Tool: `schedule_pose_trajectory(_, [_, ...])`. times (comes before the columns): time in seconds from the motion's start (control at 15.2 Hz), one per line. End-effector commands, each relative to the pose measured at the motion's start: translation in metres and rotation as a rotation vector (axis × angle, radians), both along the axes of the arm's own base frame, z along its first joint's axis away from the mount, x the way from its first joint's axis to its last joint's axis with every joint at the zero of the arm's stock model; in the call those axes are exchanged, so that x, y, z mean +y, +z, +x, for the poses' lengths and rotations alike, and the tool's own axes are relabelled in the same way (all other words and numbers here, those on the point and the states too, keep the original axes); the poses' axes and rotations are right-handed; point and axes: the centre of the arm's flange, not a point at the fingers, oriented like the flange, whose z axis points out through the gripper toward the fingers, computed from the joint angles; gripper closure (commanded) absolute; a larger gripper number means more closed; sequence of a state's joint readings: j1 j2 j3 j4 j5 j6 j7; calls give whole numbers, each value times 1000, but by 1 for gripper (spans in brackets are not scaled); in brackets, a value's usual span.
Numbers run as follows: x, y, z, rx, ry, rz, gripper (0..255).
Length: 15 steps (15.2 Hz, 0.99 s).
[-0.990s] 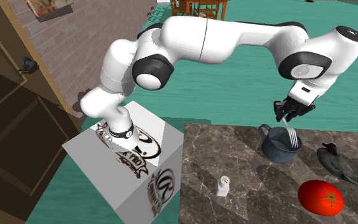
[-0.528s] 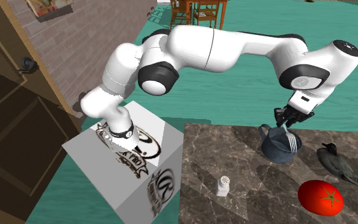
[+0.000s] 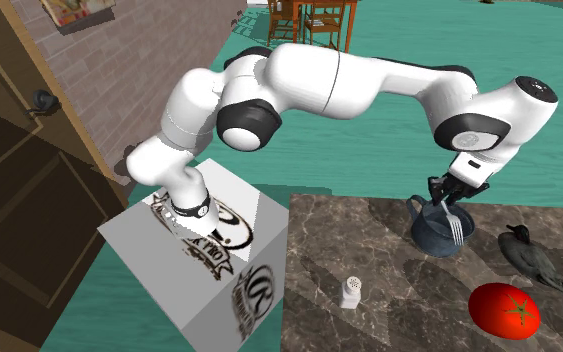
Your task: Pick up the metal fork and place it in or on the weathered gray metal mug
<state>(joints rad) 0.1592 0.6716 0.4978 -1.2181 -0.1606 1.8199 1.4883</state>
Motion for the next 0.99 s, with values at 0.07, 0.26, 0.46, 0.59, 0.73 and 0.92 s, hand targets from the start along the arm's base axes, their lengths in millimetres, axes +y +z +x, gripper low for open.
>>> schedule_pose_trajectory(0.07, [0, -2, 0, 1, 0, -1, 255])
schedule_pose_trajectory(0.26, [0, -1, 0, 1, 0, -1, 0])
schedule_pose_trajectory(0.46, [0, -1, -1, 1, 0, -1, 0])
schedule_pose_trajectory(0.59, [-2, 11, 1, 1, 0, -1, 0])
schedule_pose_trajectory(0.73, [-5, 38, 3, 1, 0, -1, 0])
schedule_pose_trajectory(0.92, [-6, 48, 4, 1, 0, -1, 0])
